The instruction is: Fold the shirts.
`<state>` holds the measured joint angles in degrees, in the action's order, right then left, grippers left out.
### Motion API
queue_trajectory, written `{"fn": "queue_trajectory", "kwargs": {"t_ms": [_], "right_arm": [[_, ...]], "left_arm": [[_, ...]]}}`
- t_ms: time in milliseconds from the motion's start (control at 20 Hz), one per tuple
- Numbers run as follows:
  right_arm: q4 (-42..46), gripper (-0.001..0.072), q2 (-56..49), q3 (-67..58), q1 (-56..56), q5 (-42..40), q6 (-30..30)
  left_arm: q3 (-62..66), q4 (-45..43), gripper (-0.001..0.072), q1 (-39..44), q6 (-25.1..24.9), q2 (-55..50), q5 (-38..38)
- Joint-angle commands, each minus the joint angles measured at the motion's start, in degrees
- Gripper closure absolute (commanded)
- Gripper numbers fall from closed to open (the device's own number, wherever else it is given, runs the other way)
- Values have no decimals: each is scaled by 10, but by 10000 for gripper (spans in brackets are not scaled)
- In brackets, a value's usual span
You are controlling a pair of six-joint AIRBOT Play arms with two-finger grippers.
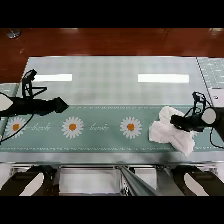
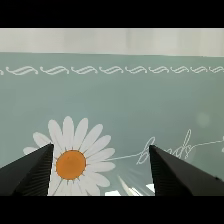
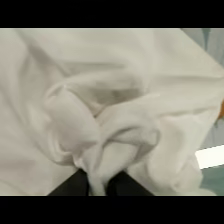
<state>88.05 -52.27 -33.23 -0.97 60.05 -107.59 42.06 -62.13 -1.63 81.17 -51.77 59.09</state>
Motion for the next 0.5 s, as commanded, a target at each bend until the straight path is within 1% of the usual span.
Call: {"fn": "queue_trajectory", "kwargs": {"t_ms": [0, 100, 250, 450], "right_arm": [[-55, 677, 6, -95, 1, 15, 71], [-55, 677, 47, -197, 1, 15, 78], [-68, 678, 97, -361, 1, 23, 101], [-154, 678, 114, -510, 1, 64, 170]], "left_arm": [[28, 2, 6, -18, -14, 13, 32], [52, 2, 6, -28, -28, 43, 58], [25, 7, 6, -26, -35, 121, 98], [-26, 14, 6, -26, -34, 209, 100]]}}
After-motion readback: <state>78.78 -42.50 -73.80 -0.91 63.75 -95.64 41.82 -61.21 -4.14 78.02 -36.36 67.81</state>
